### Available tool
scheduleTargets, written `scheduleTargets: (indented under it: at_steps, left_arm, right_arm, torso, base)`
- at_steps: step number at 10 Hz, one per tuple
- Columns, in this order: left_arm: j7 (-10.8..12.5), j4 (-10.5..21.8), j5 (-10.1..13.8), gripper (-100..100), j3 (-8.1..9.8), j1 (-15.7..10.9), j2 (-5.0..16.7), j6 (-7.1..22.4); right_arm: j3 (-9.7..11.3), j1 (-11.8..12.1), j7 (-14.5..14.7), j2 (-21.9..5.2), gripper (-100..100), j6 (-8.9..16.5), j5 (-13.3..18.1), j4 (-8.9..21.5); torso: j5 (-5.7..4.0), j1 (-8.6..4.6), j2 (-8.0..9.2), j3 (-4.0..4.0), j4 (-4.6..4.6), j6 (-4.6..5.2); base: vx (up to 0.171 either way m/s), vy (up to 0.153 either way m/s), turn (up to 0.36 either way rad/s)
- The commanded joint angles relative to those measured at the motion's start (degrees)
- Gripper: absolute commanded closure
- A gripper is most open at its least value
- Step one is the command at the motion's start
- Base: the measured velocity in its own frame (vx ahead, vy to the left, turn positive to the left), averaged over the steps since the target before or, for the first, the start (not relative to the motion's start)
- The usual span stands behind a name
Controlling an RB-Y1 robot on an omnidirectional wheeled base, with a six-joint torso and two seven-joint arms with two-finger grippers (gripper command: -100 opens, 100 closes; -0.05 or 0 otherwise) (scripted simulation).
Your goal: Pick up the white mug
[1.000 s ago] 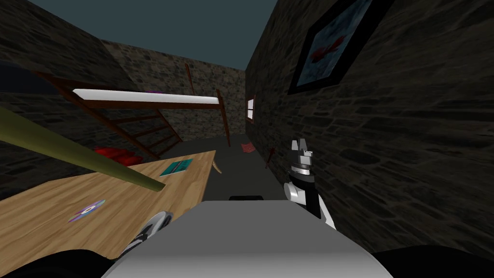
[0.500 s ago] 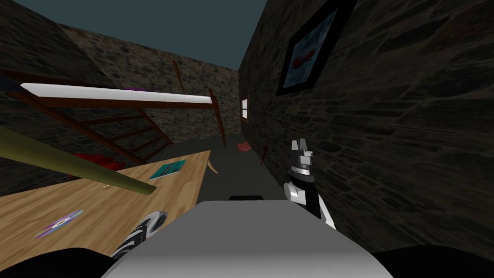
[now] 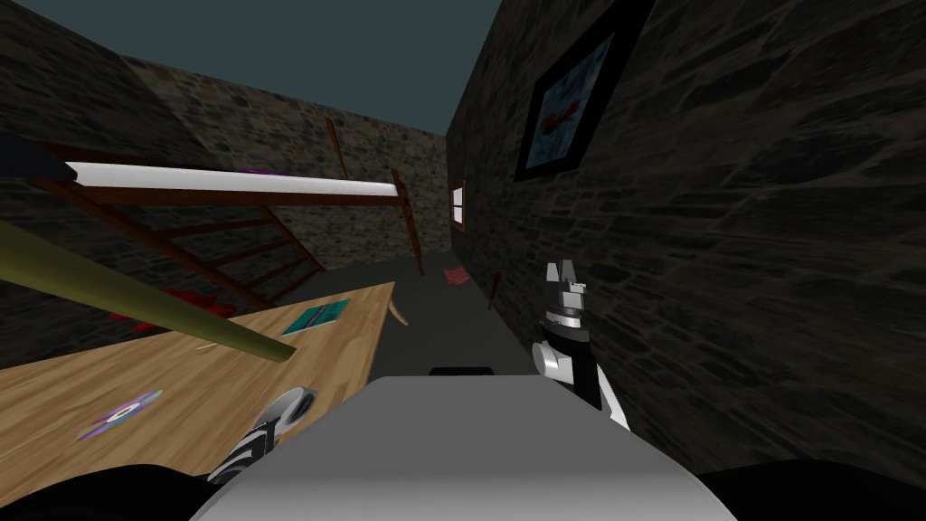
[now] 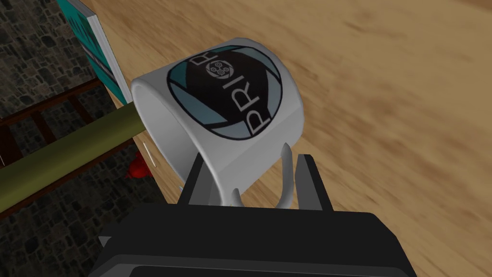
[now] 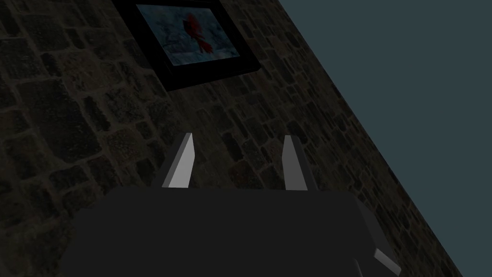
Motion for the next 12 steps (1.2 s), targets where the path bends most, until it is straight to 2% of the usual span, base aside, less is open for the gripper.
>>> scheduleTargets:
  at_steps: [1, 2, 3, 4, 5, 7, 8, 12]
  left_arm:
    - [0.0, 0.0, 0.0, 100, 0.0, 0.0, 0.0, 0.0]
    - [0.0, 0.0, 0.0, 100, 0.0, 0.0, 0.0, 0.0]
    - [0.0, 0.0, 0.0, 0, -0.01, 0.0, 0.0, 0.0]
    - [-1.1, -2.6, -0.2, 100, -1.07, 2.9, -0.8, -1.6]
    - [-1.1, -2.6, -0.2, 100, -1.07, 2.9, -0.8, -1.6]
    - [-2.3, -5.8, -0.6, 100, -1.78, 6.1, -2.0, -2.8]
    - [-2.3, -6.1, -0.6, 100, -1.78, 6.1, -2.0, -2.8]
    - [-4.9, -13.1, -1.3, 100, -3.19, 12.6, -4.4, -5.2]
  right_arm:
    - [0.0, 0.0, 0.0, 0.0, 0, 0.0, 0.0, 0.0]
    - [0.0, 0.0, 0.0, 0.0, 0, 0.0, 0.0, 0.0]
    - [0.0, 0.0, 0.0, 0.0, 0, 0.0, 0.0, 0.0]
    - [0.0, 0.0, 0.0, 0.0, 0, 0.0, 0.0, 0.0]
    - [0.0, 0.0, 0.0, 0.0, 0, 0.0, 0.0, 0.0]
    - [0.0, 0.0, 0.0, 0.0, 0, 0.0, 0.0, 0.0]
    - [0.0, 0.0, 0.0, 0.0, 0, 0.0, 0.0, 0.0]
    - [0.0, 0.0, 0.0, 0.0, 0, 0.0, 0.0, 0.0]
  torso:
    - [0.0, 0.0, 0.0, 0.0, 0.0, 0.0]
    - [0.0, 0.0, -0.01, 0.0, 0.0, 0.0]
    - [-0.01, -0.01, -0.01, 0.0, 0.0, 0.0]
    - [-0.01, -0.01, -0.01, 0.0, 0.0, 0.0]
    - [-0.01, 0.18, -0.19, -0.1, -0.05, -0.11]
    - [0.03, 0.21, -0.41, -0.23, -0.08, -0.01]
    - [0.01, 0.16, -0.34, -0.2, -0.08, -0.04]
    - [0.01, 0.25, -0.39, -0.22, -0.07, 0.01]
  base:
    - [0.0, 0.0, 0.0]
    - [0.0, 0.0, 0.0]
    - [0.0, 0.0, 0.0]
    - [0.081, 0.07, 0.195]
    - [0.119, 0.083, 0.126]
    - [0.107, 0.058, 0.136]
    - [0.067, 0.041, 0.065]
    - [0.107, 0.073, 0.137]
